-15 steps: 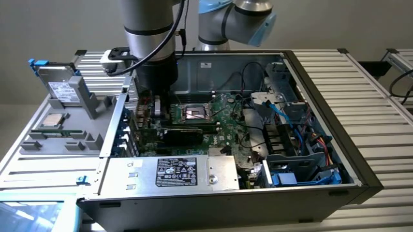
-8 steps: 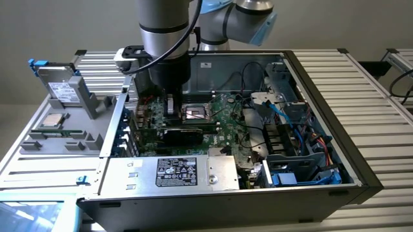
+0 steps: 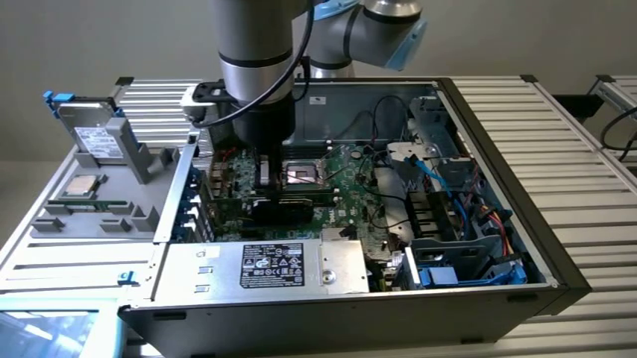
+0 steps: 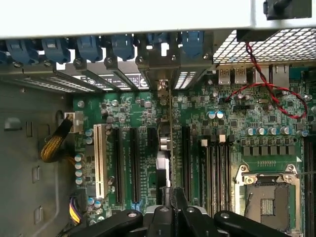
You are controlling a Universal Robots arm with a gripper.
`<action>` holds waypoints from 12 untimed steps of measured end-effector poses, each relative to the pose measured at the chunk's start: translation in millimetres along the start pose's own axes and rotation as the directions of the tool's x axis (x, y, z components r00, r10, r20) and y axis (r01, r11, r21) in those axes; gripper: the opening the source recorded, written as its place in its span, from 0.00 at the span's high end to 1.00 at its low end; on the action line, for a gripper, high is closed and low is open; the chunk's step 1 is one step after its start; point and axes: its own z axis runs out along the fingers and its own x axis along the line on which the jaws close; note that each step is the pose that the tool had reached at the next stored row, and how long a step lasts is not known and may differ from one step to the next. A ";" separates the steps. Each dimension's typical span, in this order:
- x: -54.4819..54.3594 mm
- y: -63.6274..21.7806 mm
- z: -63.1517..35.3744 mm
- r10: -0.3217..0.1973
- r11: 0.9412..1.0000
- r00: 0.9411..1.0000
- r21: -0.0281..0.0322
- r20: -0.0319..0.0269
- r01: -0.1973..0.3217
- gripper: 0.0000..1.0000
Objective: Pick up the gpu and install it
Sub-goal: 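Press down on the gpu until it lock into place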
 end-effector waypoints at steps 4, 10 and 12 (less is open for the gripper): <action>0.2 0.0 5.2 0.008 1.000 1.000 -0.002 0.007 -0.008 0.88; 3.0 0.3 -10.3 0.017 1.000 1.000 -0.002 0.017 -0.017 0.88; 4.5 0.3 -18.9 0.019 1.000 1.000 -0.003 0.017 -0.019 0.88</action>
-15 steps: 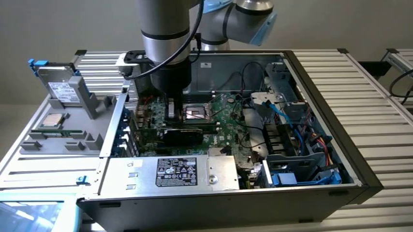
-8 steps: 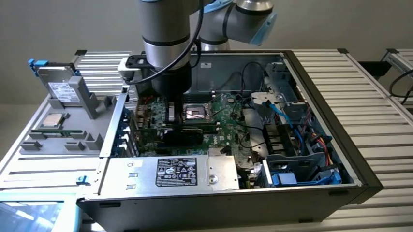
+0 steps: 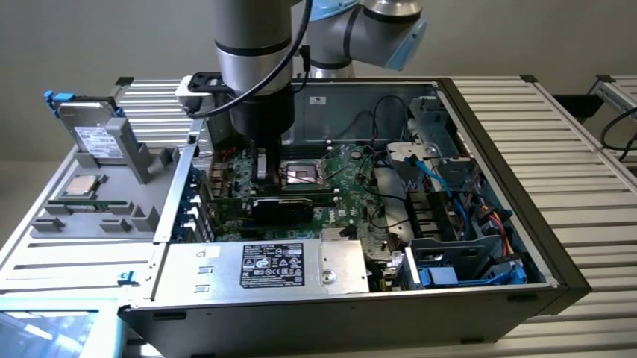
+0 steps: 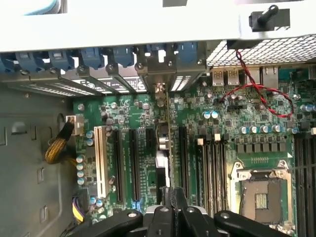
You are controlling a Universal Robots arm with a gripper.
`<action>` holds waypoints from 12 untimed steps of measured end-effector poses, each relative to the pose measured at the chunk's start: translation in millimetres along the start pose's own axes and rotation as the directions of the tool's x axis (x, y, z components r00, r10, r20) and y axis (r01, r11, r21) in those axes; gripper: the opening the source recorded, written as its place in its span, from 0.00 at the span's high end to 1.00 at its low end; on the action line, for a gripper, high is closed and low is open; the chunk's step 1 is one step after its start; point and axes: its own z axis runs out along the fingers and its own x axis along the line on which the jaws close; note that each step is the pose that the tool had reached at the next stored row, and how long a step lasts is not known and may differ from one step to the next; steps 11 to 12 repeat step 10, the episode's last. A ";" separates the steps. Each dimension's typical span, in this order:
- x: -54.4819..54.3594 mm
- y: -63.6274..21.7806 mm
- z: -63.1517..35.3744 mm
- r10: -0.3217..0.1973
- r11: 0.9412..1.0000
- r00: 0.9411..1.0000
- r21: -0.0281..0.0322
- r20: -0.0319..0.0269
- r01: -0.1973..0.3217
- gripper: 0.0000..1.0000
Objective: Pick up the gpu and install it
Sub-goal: 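Press down on the gpu until it lock into place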
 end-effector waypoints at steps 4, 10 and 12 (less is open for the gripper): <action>1.4 0.4 -9.0 0.002 1.000 1.000 -0.003 0.002 -0.002 0.88; 1.4 0.4 -9.1 0.002 1.000 1.000 -0.003 0.002 -0.002 0.88; 1.4 0.4 -9.1 0.002 1.000 1.000 -0.003 0.002 -0.002 0.88</action>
